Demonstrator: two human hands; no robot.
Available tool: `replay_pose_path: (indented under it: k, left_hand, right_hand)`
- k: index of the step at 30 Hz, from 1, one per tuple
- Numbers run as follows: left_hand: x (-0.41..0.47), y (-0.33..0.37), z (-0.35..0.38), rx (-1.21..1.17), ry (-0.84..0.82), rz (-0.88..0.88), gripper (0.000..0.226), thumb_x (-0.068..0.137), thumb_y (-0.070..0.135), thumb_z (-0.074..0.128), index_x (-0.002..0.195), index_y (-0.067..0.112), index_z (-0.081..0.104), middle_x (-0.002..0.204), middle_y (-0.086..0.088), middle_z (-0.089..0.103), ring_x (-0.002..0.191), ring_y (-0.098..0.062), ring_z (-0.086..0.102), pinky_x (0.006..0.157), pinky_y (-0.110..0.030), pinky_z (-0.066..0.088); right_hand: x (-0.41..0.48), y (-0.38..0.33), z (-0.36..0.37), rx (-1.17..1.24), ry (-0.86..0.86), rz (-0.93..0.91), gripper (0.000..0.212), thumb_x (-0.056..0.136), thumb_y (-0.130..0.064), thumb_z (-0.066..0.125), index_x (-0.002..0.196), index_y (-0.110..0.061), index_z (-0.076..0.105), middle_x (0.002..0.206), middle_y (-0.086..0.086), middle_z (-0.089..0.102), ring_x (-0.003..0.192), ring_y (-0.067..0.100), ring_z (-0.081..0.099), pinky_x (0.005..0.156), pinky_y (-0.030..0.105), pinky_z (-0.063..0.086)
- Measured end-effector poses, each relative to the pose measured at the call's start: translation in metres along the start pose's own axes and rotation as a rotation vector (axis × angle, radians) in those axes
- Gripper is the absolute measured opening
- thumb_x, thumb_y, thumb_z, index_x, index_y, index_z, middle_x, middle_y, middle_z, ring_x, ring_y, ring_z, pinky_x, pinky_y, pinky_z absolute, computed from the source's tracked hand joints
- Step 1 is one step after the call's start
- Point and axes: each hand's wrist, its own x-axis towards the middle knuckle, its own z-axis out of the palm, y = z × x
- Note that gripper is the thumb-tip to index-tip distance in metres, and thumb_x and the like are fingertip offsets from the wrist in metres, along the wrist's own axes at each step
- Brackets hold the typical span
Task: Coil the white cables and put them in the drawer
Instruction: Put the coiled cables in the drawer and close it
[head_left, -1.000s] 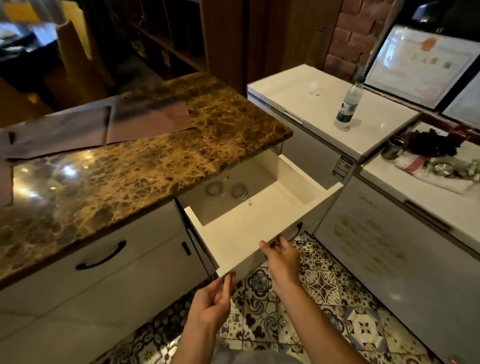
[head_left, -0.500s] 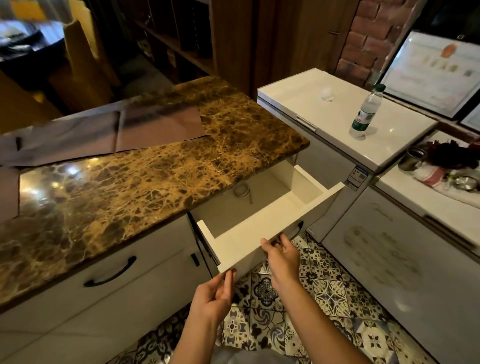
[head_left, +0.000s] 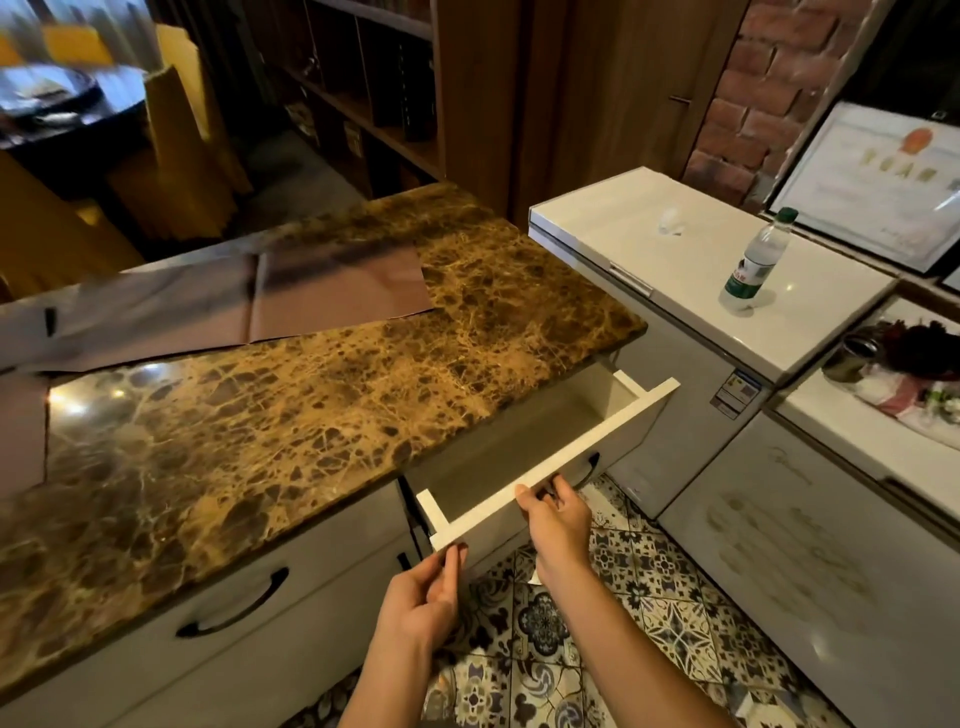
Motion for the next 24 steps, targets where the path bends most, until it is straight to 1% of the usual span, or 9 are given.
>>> replay_pose_path:
  k: [5,7,9,11,14,17,20,22,24]
  left_hand:
    - [0.004,0.018,0.020,-0.021,-0.033,0.001,0.038,0.104,0.000,0.042,0.140,-0.008,0.047,0.149,-0.026,0.046,0.141,-0.037,0.042,0.114,-0.027,0.038]
    - [0.007,0.027,0.027,-0.053,-0.044,0.019,0.040,0.105,0.002,0.040,0.143,-0.008,0.044,0.150,-0.026,0.045,0.142,-0.040,0.040,0.114,-0.029,0.039]
    - [0.011,0.036,0.032,-0.110,-0.060,0.025,0.046,0.108,0.013,0.035,0.149,-0.007,0.033,0.153,-0.026,0.041,0.144,-0.042,0.037,0.113,-0.035,0.041]
    - [0.012,0.047,0.038,-0.171,-0.086,0.006,0.056,0.109,0.029,0.029,0.152,-0.006,0.024,0.155,-0.028,0.037,0.145,-0.043,0.034,0.111,-0.038,0.044]
    - [0.013,0.060,0.048,-0.240,-0.081,-0.018,0.065,0.108,0.040,0.023,0.153,-0.007,0.021,0.156,-0.028,0.035,0.146,-0.043,0.032,0.109,-0.039,0.045]
    - [0.016,0.069,0.060,-0.247,-0.081,0.002,0.061,0.109,0.037,0.020,0.153,-0.006,0.022,0.158,-0.027,0.032,0.147,-0.041,0.030,0.107,-0.038,0.045]
    - [0.018,0.073,0.068,-0.207,-0.077,0.043,0.055,0.110,0.031,0.022,0.152,-0.004,0.029,0.158,-0.025,0.033,0.148,-0.038,0.030,0.107,-0.037,0.043]
    - [0.017,0.072,0.068,-0.163,-0.064,0.081,0.054,0.109,0.030,0.023,0.151,-0.003,0.033,0.157,-0.025,0.035,0.148,-0.038,0.031,0.108,-0.037,0.042]
    - [0.017,0.068,0.068,-0.151,-0.058,0.130,0.055,0.110,0.031,0.022,0.151,-0.003,0.033,0.157,-0.025,0.036,0.147,-0.038,0.032,0.109,-0.039,0.042]
  right_hand:
    - [0.013,-0.006,0.025,-0.027,-0.005,0.008,0.063,0.085,-0.006,0.077,0.142,-0.007,0.052,0.138,0.015,0.061,0.127,0.026,0.058,0.105,0.044,0.049]
    - [0.016,-0.009,0.034,-0.034,-0.006,0.011,0.063,0.086,-0.008,0.075,0.144,-0.007,0.050,0.140,0.014,0.059,0.129,0.026,0.056,0.105,0.044,0.050]
    - [0.016,-0.015,0.041,0.019,-0.024,0.027,0.060,0.091,-0.011,0.071,0.146,-0.007,0.046,0.144,0.017,0.055,0.129,0.027,0.056,0.101,0.042,0.053]
    - [0.019,-0.024,0.050,0.108,-0.052,0.065,0.055,0.097,-0.016,0.064,0.147,-0.006,0.044,0.147,0.017,0.050,0.127,0.026,0.055,0.099,0.042,0.055]
    - [0.025,-0.038,0.062,0.195,-0.069,0.139,0.053,0.101,-0.030,0.056,0.147,-0.007,0.044,0.154,0.015,0.040,0.138,0.030,0.044,0.096,0.046,0.056]
    - [0.029,-0.048,0.072,0.170,-0.101,0.176,0.058,0.102,-0.040,0.050,0.151,-0.010,0.038,0.158,0.015,0.033,0.142,0.032,0.040,0.095,0.045,0.056]
    - [0.033,-0.051,0.079,0.118,-0.125,0.190,0.064,0.101,-0.047,0.049,0.153,-0.015,0.033,0.161,0.013,0.029,0.143,0.033,0.038,0.094,0.042,0.057]
    - [0.036,-0.052,0.081,0.100,-0.134,0.195,0.064,0.100,-0.049,0.050,0.153,-0.016,0.035,0.161,0.011,0.031,0.142,0.032,0.039,0.092,0.041,0.058]
    - [0.039,-0.050,0.078,0.067,-0.140,0.178,0.062,0.100,-0.049,0.049,0.152,-0.016,0.038,0.154,0.009,0.038,0.135,0.030,0.046,0.093,0.043,0.058]
